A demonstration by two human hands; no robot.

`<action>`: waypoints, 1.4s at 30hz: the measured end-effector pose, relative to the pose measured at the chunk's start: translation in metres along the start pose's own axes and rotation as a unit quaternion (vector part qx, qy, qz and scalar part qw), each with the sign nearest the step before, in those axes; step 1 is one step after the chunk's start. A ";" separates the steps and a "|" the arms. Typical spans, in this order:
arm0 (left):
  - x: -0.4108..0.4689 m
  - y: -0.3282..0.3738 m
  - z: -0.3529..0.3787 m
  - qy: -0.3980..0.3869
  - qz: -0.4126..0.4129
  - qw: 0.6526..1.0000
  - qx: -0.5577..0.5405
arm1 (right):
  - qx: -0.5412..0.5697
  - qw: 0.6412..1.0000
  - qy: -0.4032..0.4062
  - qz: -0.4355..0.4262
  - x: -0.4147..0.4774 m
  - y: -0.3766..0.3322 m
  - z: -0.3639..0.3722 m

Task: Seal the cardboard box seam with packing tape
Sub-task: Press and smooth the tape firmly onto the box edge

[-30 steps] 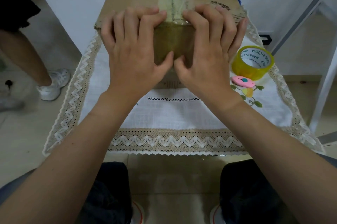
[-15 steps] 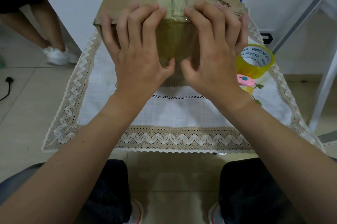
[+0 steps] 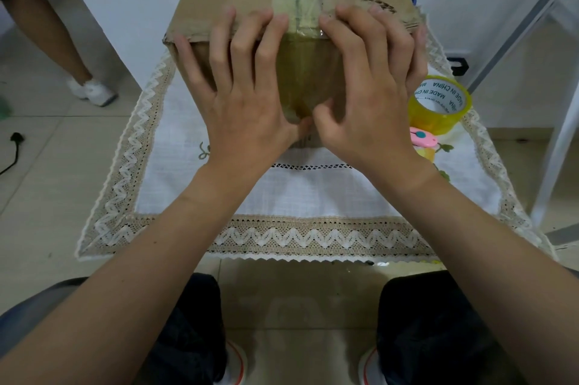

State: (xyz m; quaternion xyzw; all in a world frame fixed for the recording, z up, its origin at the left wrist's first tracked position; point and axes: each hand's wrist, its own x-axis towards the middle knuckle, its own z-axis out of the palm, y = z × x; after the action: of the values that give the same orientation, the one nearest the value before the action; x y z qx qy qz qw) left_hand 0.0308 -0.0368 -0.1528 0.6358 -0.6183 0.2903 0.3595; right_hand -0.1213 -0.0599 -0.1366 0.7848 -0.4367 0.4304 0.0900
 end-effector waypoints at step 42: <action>0.001 -0.039 -0.010 -0.064 0.083 0.994 0.039 | -0.098 0.993 0.063 0.010 -0.002 0.002 0.032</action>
State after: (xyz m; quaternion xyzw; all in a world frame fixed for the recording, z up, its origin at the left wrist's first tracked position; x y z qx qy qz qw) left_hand 0.0706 -0.0298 -0.1503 0.6129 -0.6789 0.3022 0.2686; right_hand -0.1037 -0.0767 -0.1579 0.7389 -0.4784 0.4351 0.1896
